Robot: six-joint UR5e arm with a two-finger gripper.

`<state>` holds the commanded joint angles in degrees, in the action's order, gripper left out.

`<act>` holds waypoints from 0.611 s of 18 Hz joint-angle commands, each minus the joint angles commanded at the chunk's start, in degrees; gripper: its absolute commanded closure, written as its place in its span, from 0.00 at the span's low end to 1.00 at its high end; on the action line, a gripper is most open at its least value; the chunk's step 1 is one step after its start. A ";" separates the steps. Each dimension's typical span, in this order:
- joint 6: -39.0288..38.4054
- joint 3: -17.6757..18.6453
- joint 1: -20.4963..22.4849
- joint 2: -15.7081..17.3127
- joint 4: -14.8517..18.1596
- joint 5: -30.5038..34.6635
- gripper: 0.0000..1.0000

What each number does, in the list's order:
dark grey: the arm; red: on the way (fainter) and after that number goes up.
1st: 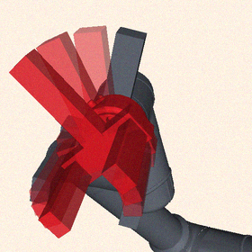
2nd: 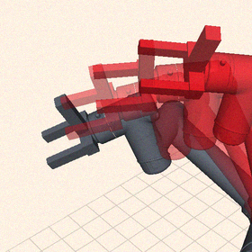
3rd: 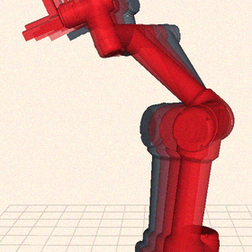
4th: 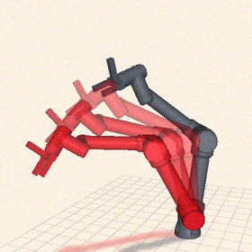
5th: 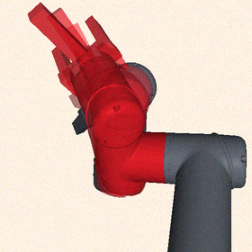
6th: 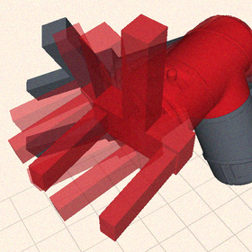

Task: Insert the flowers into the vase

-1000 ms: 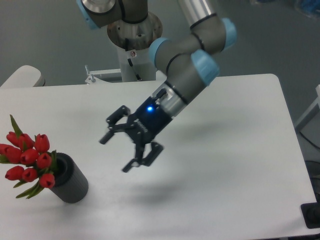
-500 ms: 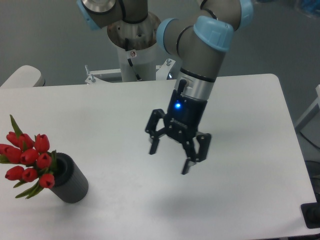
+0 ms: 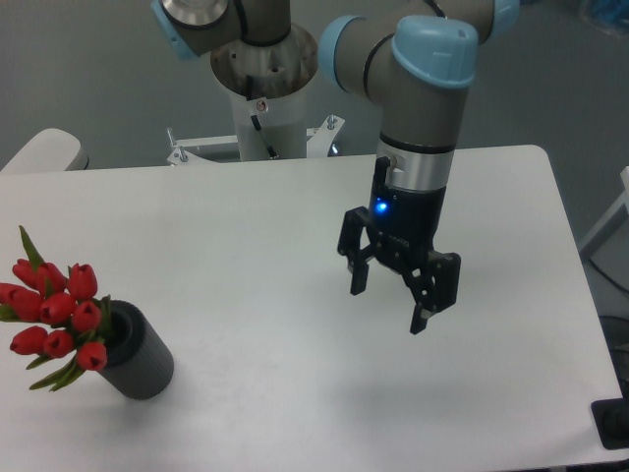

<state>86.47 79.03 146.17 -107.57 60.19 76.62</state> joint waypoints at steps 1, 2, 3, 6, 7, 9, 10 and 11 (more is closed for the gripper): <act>0.71 -1.15 -0.09 -0.53 1.58 2.20 0.00; 1.24 -1.77 -0.35 -0.79 2.47 3.79 0.00; 1.68 -1.95 -0.70 -0.88 2.91 4.67 0.00; 2.12 -2.21 -1.06 -1.06 2.92 5.74 0.00; 2.12 -2.30 -1.06 -1.15 3.00 5.74 0.00; 2.12 -2.30 -1.15 -1.15 2.74 5.74 0.00; 2.12 -2.30 -1.15 -1.23 2.65 5.74 0.00; 2.12 -2.30 -1.15 -1.15 2.48 5.74 0.00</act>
<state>88.59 76.73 145.02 -108.72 62.67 82.35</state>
